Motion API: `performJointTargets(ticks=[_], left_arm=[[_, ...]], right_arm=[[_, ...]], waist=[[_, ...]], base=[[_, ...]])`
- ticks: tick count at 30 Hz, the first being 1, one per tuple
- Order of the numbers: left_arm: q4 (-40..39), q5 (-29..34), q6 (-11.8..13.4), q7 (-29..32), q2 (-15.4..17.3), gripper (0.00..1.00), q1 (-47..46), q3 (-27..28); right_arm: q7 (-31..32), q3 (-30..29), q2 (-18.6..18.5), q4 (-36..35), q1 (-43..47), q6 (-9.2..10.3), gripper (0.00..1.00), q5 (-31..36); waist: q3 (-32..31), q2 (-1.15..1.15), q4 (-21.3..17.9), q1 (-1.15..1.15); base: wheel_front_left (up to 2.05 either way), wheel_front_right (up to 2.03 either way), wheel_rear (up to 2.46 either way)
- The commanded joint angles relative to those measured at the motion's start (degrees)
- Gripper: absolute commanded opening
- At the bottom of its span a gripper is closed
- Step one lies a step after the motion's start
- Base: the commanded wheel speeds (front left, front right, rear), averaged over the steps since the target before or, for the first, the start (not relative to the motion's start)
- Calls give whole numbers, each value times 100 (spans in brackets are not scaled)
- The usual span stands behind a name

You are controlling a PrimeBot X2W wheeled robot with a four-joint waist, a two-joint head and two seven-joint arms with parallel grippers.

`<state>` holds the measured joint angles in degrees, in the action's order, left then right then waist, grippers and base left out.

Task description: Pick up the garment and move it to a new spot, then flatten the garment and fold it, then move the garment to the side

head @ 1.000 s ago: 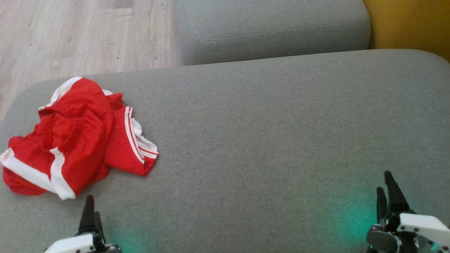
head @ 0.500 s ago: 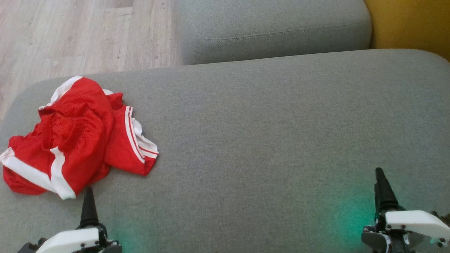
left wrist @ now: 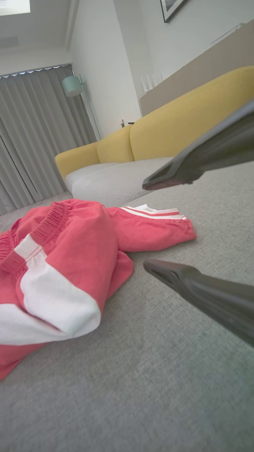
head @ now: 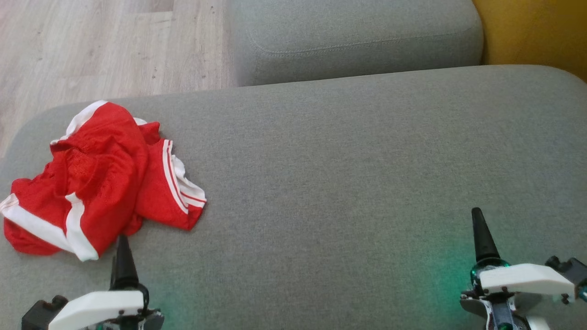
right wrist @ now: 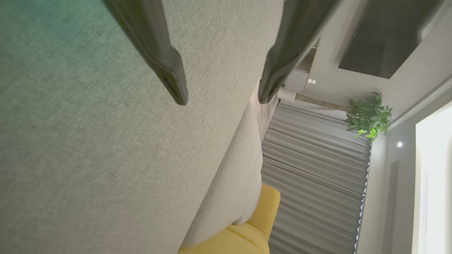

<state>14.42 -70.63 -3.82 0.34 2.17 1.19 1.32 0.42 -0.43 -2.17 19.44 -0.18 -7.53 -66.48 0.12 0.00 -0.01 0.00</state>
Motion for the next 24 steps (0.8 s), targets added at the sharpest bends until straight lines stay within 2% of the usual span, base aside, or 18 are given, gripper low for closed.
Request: performJointTargets(ticks=[1, 24], left_arm=[[-239, 194, 40, -70, 39, 100, -183, 3], [-704, 1796, 349, -474, 48, 100, -126, -219]], right_arm=[[-71, 89, -31, -226, -297, 1, 100, 208], [-477, 456, -42, -405, -363, 2, 100, 1797]], waist=[[-3, 0, -5, 0], [-5, 0, -9, 0]], base=[[0, 0, 0], [0, 0, 0]])
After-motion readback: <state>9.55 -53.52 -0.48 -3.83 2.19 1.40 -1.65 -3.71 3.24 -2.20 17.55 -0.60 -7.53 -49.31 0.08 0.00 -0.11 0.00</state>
